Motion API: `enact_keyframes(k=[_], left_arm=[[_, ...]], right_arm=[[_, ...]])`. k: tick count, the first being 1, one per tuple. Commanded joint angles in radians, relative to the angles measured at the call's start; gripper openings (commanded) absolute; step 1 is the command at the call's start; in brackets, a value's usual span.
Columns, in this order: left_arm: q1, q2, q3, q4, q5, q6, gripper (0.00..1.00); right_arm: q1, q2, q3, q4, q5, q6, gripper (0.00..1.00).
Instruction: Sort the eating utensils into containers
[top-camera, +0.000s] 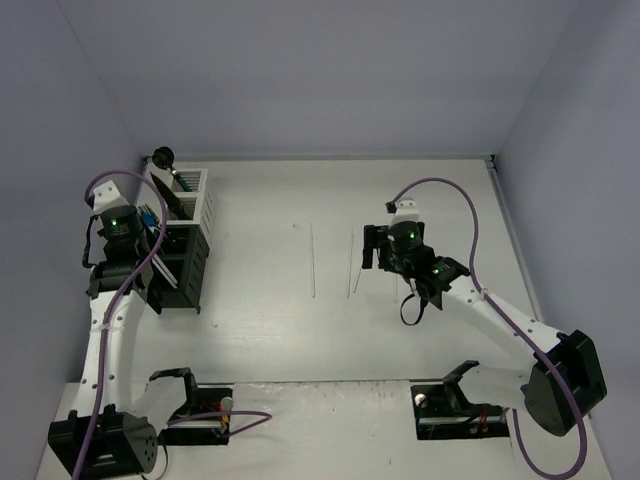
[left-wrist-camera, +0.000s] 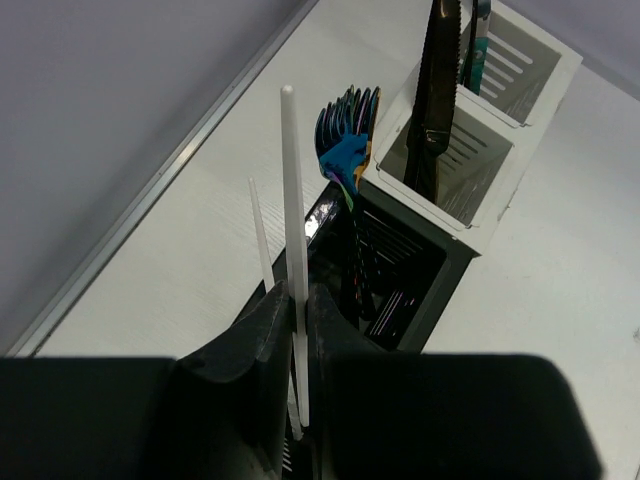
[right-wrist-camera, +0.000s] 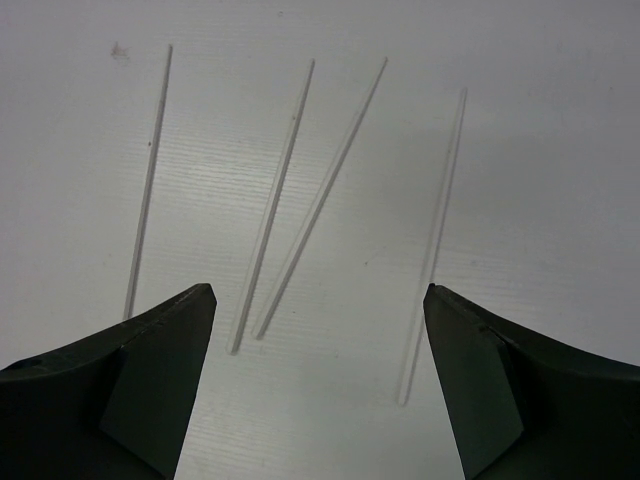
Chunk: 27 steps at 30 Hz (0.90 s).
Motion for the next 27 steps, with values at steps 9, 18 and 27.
enact_keyframes(k=[9,18,27], left_arm=[[0.01,-0.031,-0.054,0.059,0.063,-0.039,0.25],[0.008,-0.107,0.074,-0.101,0.161,-0.029,0.58],[-0.176,-0.07,0.207,-0.226,0.419,-0.075,0.76]], right_arm=[[-0.104,0.159,-0.014,0.014,0.004,0.074,0.8],[-0.159,0.309,-0.006,0.003,0.011,0.141,0.64],[-0.192,0.412,0.01,0.004,-0.004,0.152,0.47]])
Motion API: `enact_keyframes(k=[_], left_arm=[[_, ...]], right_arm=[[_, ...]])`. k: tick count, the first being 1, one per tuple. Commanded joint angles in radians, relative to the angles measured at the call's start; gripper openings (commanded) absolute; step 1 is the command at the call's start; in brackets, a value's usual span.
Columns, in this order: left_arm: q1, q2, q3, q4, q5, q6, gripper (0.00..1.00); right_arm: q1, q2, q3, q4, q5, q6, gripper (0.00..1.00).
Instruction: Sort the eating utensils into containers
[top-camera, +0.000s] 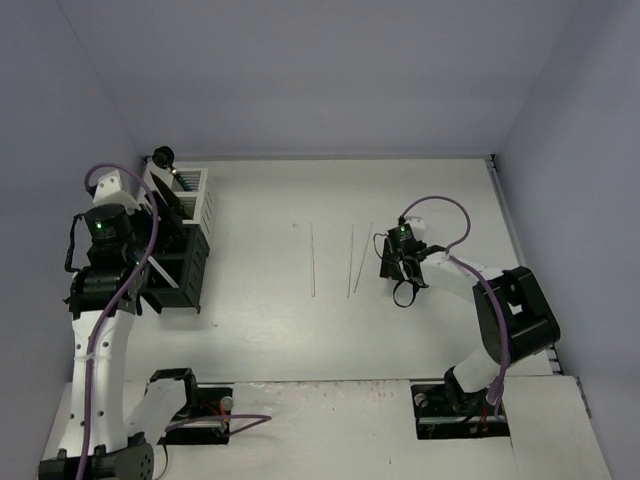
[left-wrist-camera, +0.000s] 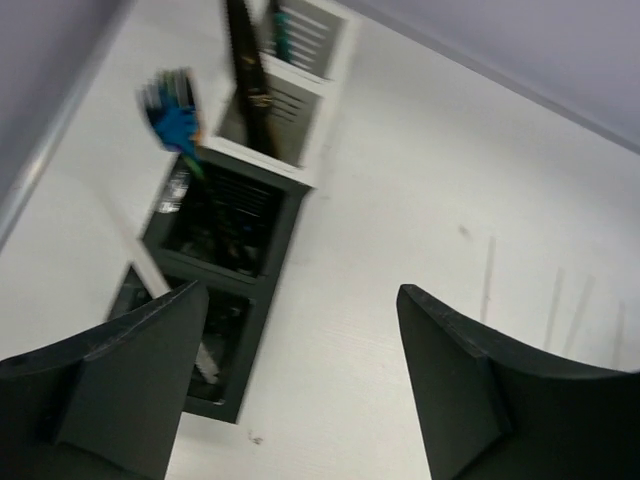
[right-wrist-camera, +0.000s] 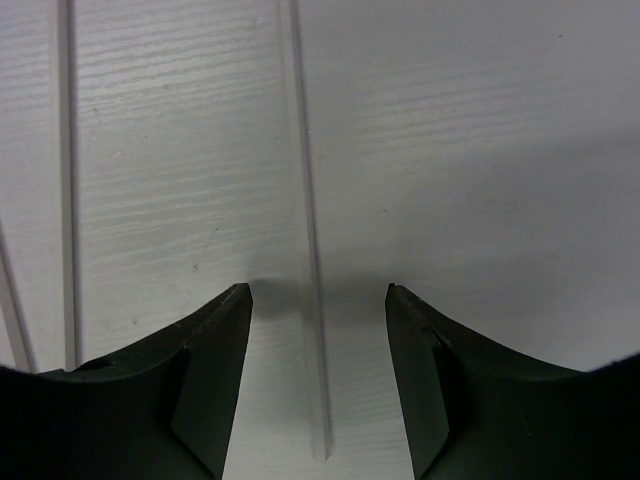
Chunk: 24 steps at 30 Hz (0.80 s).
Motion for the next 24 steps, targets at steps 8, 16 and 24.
enact_keyframes(k=[8,16,24], left_arm=[[-0.497,0.109,0.083,-0.026,-0.016,-0.125,0.77],[-0.716,0.226,0.118,0.093,-0.019,-0.188,0.77],[-0.821,0.353,0.188,0.263,0.06,-0.236,0.77]], right_arm=[[-0.01,0.088,0.044,0.012,-0.014,0.013,0.24],[0.006,-0.053,0.056,0.012,-0.077,-0.067,0.0],[0.224,-0.397,0.12,0.015,-0.144,-0.231,0.0]])
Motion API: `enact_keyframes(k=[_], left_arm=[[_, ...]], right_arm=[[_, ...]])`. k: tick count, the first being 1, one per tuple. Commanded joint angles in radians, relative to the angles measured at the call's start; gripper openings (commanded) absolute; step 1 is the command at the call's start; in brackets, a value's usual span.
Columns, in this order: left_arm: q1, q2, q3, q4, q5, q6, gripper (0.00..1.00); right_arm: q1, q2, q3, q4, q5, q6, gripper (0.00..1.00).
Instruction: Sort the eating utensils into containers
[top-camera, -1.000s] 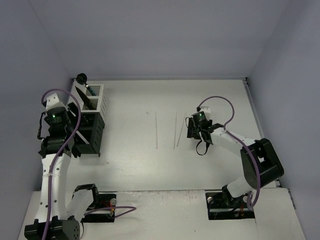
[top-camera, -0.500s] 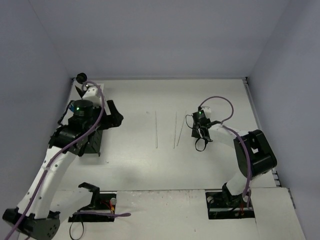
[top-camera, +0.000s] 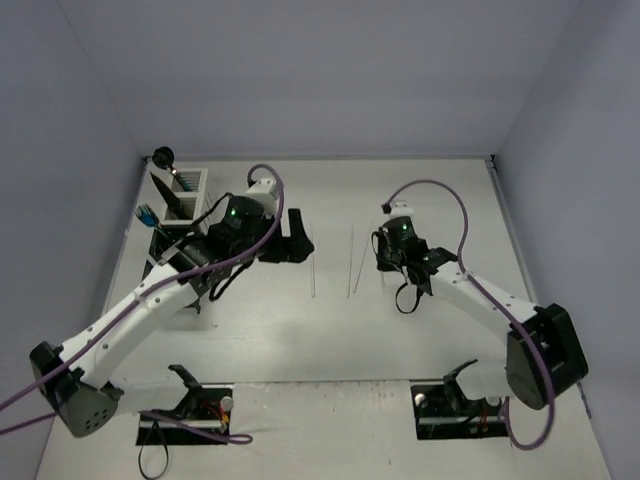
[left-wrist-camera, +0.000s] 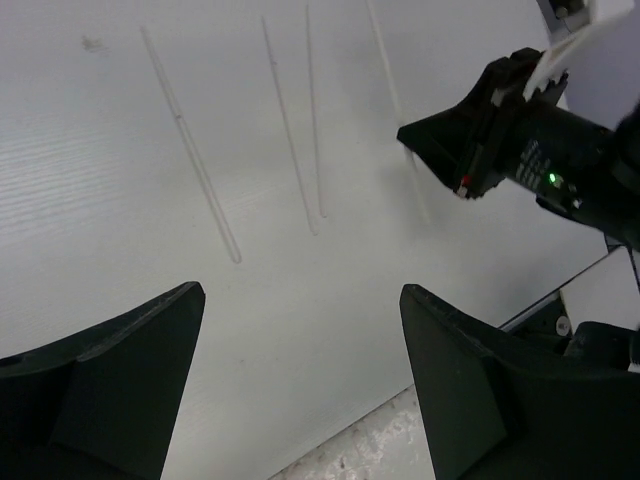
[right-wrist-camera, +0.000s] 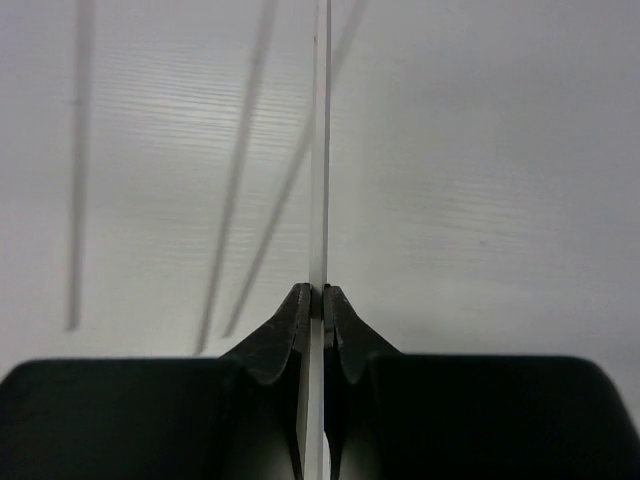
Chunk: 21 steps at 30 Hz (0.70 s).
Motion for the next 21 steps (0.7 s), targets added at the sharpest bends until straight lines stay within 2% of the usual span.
enact_keyframes(k=[1,6,15,18,21], left_arm=[[-0.041,0.053,0.089,0.2,0.048,-0.055,0.77],[-0.064,0.081,0.125,0.275,0.011,-0.047,0.77],[-0.079,0.126,0.127,0.314,-0.043,-0.07,0.75],[-0.083,0.133,0.106,0.341,-0.062,-0.079,0.68],[-0.084,0.138,0.095,0.346,-0.083,-0.086,0.49]], right_arm=[[0.13,-0.194,0.092,0.024,-0.068,-0.112,0.0],[0.21,-0.262,0.149,0.028,-0.17,-0.124,0.0],[0.268,-0.265,0.195,0.049,-0.206,-0.121,0.0],[0.277,-0.258,0.199,0.06,-0.212,-0.116,0.0],[0.282,-0.254,0.199,0.075,-0.218,-0.112,0.0]])
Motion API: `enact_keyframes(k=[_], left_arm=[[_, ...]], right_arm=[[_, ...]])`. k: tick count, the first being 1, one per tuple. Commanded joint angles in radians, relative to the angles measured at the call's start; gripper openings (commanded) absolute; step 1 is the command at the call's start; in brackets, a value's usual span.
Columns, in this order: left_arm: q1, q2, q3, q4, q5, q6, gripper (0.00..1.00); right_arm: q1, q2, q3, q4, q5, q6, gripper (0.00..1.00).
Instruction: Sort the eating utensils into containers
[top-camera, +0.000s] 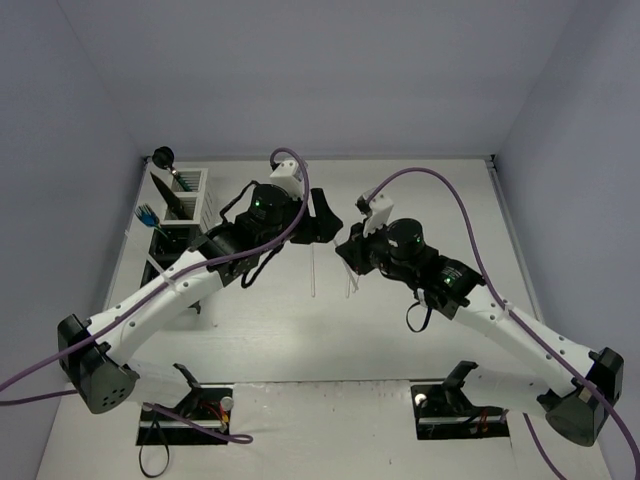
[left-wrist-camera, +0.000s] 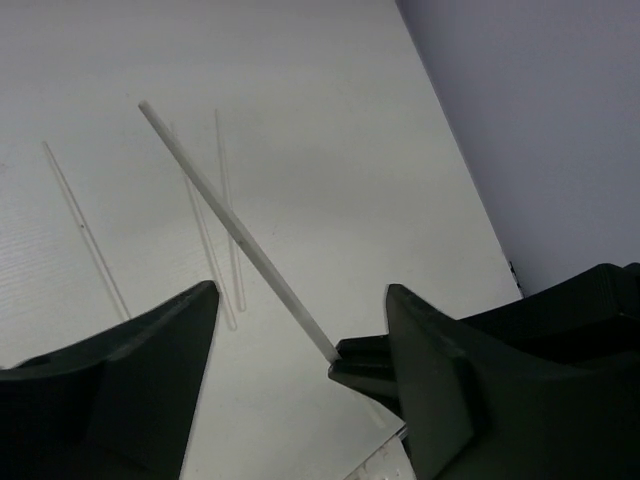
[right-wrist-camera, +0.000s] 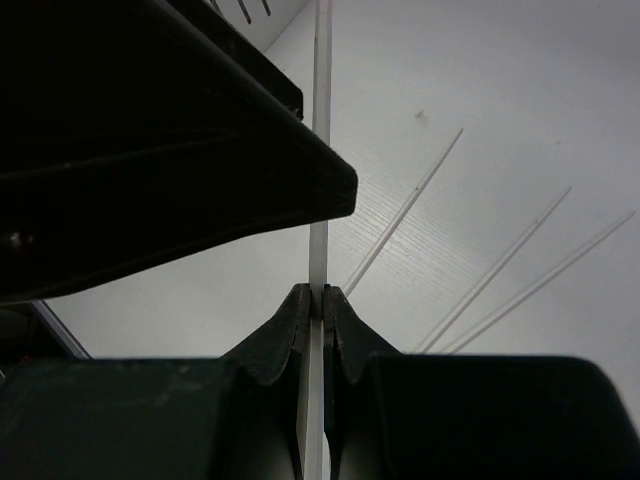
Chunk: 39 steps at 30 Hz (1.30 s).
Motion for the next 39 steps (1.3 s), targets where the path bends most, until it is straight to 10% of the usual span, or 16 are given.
enact_keyframes(k=[1,7,11,17,27,39], left_arm=[[-0.007,-0.007,0.008,0.099,-0.059,-0.025,0.42],[-0.009,-0.037,-0.021,0.109,-0.118,-0.028,0.01],[-0.009,-0.083,-0.051,0.1,-0.184,-0.021,0.0],[0.019,-0.224,-0.086,-0.073,-0.433,0.061,0.0],[0.534,-0.561,-0.237,-0.281,-0.498,0.208,0.0],[0.892,-0.51,-0.365,-0.094,-0.35,0.303,0.0]], right_arm=[[0.013,0.008,0.052,0.082,-0.029,-0.007,0.0],[0.019,0.026,0.052,0.095,-0.031,-0.002,0.04],[0.019,0.042,0.054,0.098,-0.018,0.005,0.4],[0.016,0.032,0.038,0.093,0.09,0.032,0.69],[-0.03,0.05,-0.024,0.072,0.198,0.059,0.75],[-0.065,0.08,-0.056,0.067,0.168,0.047,0.76]])
